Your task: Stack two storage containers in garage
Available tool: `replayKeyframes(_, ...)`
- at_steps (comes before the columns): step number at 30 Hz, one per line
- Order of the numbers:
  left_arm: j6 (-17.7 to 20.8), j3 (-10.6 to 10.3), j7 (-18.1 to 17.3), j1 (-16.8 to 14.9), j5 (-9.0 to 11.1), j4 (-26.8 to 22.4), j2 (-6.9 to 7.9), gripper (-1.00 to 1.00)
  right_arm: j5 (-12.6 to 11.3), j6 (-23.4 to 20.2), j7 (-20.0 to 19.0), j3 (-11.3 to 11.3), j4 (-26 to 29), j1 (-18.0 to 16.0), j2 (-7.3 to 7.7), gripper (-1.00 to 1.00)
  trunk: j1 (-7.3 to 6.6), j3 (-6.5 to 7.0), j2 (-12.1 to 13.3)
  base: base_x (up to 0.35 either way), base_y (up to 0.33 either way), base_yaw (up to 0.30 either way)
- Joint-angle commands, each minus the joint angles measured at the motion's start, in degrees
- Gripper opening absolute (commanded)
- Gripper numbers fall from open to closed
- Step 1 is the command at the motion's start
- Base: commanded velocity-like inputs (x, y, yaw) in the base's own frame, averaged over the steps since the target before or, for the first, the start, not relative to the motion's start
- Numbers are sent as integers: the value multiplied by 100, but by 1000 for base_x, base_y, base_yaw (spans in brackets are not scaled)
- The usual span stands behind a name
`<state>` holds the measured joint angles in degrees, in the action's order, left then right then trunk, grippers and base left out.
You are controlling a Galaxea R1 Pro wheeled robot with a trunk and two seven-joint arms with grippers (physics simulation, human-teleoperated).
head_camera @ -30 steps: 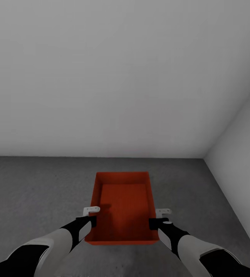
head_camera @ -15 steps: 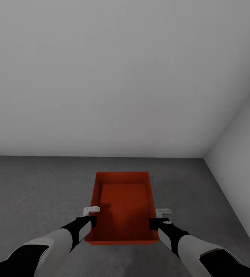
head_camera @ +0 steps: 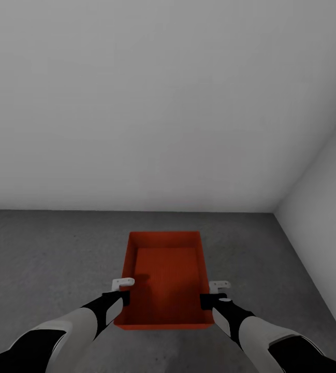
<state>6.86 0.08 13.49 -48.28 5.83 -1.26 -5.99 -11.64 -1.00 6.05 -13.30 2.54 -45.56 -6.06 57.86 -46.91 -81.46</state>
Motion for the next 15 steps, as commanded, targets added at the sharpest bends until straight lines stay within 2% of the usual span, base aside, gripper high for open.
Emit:
replayKeyframes(1, -44, 139, 83, -4, -38, -32, 27, -100, -93, -5, 28, 12, -17, 2, 1, -100, 0, -4, -2, 0, 0, 0)
replayKeyframes(15, -44, 141, 83, -1, -38, -32, 27, -100, -93, -5, 28, 12, -17, 1, 2, -100, 307, -255, -563, 0, 0, 0)
